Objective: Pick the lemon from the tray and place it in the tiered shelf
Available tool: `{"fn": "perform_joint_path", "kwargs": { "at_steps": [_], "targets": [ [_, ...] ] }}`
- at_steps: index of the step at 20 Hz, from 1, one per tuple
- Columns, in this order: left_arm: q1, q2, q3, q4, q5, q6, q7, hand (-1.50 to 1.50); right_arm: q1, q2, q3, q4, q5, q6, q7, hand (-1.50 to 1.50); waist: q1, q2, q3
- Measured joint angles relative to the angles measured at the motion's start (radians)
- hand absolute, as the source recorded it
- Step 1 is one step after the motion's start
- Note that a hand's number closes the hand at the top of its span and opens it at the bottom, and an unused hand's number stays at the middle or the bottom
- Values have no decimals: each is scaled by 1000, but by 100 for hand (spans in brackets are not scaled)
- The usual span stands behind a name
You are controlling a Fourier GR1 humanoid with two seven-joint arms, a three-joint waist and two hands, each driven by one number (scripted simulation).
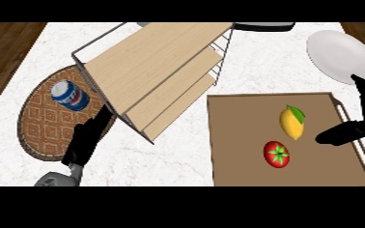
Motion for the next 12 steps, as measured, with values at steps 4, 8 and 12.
{"fn": "perform_joint_path", "kwargs": {
  "at_steps": [4,8,12],
  "targets": [
    [8,2,11,-19,-4,4,21,0,-108,121,74,55,35,48,60,-150,-12,-3,2],
    [11,0,23,-15,-2,-1,26,0,-179,210,99,153,48,79,91,-150,-21,-5,3],
    [25,-2,35,-17,-9,3,19,0,-220,287,120,211,78,98,123,-150,-31,-7,3]
  ]
}}
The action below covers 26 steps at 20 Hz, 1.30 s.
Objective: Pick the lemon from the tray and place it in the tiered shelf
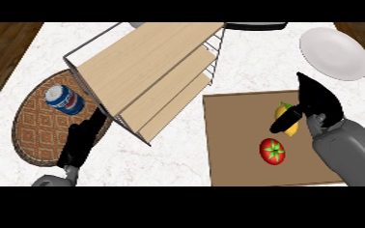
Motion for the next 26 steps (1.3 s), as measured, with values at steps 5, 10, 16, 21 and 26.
{"fn": "perform_joint_path", "kwargs": {
  "at_steps": [5,10,16,21,26],
  "targets": [
    [0,-6,13,23,-10,-5,-21,0,-22,49,-1,80,46,20,5,-150,-10,-1,0],
    [-3,2,32,22,-6,-27,-14,0,-23,80,2,126,116,36,7,-150,-15,-2,0],
    [12,-21,29,-7,-23,-17,3,0,-3,102,-29,146,157,62,-7,-150,-19,-3,1],
    [16,-33,40,17,-36,-23,-23,0,19,136,-42,175,205,74,-18,-150,-20,-3,1],
    [22,-37,48,10,-49,-35,-22,0,30,162,-78,222,245,86,-45,-150,-19,-3,0]
  ]
}}
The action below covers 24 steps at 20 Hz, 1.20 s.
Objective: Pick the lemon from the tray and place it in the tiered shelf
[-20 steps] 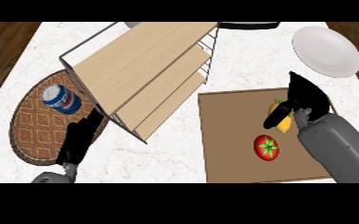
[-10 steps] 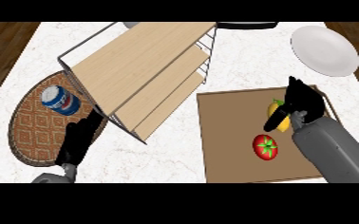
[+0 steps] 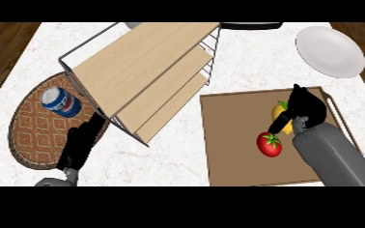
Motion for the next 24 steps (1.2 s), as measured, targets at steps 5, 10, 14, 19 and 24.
{"fn": "perform_joint_path", "kwargs": {
  "at_steps": [5,10,14,19,24],
  "targets": [
    [-5,-16,15,11,-16,-5,-3,0,0,34,-39,77,46,9,-33,-150,1,1,1],
    [2,-18,35,-24,-23,-27,27,0,6,60,-92,103,78,24,-62,150,1,-1,-1],
    [-2,-33,55,-13,-38,-41,27,0,-16,90,-118,152,122,32,-113,150,0,-4,-6],
    [-4,-43,68,-2,-57,-58,21,0,-45,118,-143,216,186,15,-148,150,-1,-8,-11],
    [-1,-57,83,11,-70,-66,6,0,-36,120,-147,169,254,14,-137,150,-4,-5,-7]
  ]
}}
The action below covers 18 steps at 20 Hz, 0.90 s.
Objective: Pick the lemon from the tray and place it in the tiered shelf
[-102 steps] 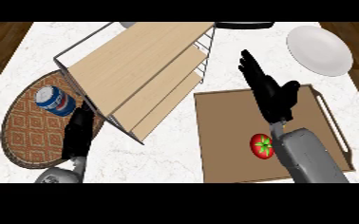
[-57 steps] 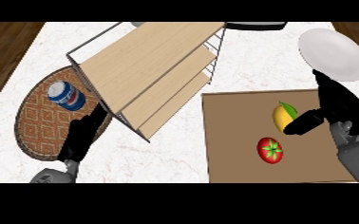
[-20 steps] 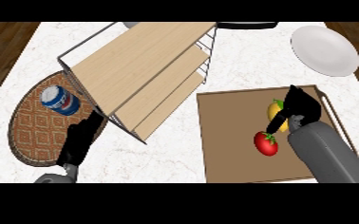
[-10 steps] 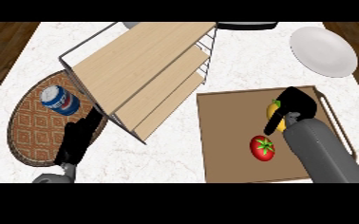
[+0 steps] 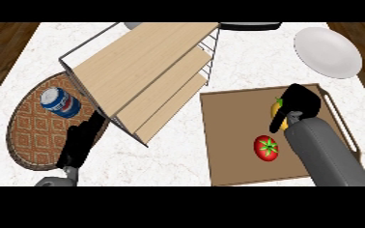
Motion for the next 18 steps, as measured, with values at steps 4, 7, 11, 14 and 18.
{"fn": "perform_joint_path", "kwargs": {
  "at_steps": [4,7,11,14,18],
  "targets": [
    [1,1,10,0,-4,-1,-3,0,12,-9,51,-73,12,22,-124,150,1,1,5],
    [-4,2,2,-2,-6,-10,4,0,1,2,155,-150,-9,71,-327,150,16,1,7],
    [10,2,7,-8,-5,-4,4,0,24,-41,239,-293,-57,114,-581,150,3,-2,8],
    [17,-2,10,-20,-8,4,10,0,57,-122,221,-438,-103,137,-697,150,-11,-3,8],
    [15,-4,16,-23,-6,2,16,0,78,-209,136,-641,-161,160,-748,150,-21,-3,8]
  ]
}}
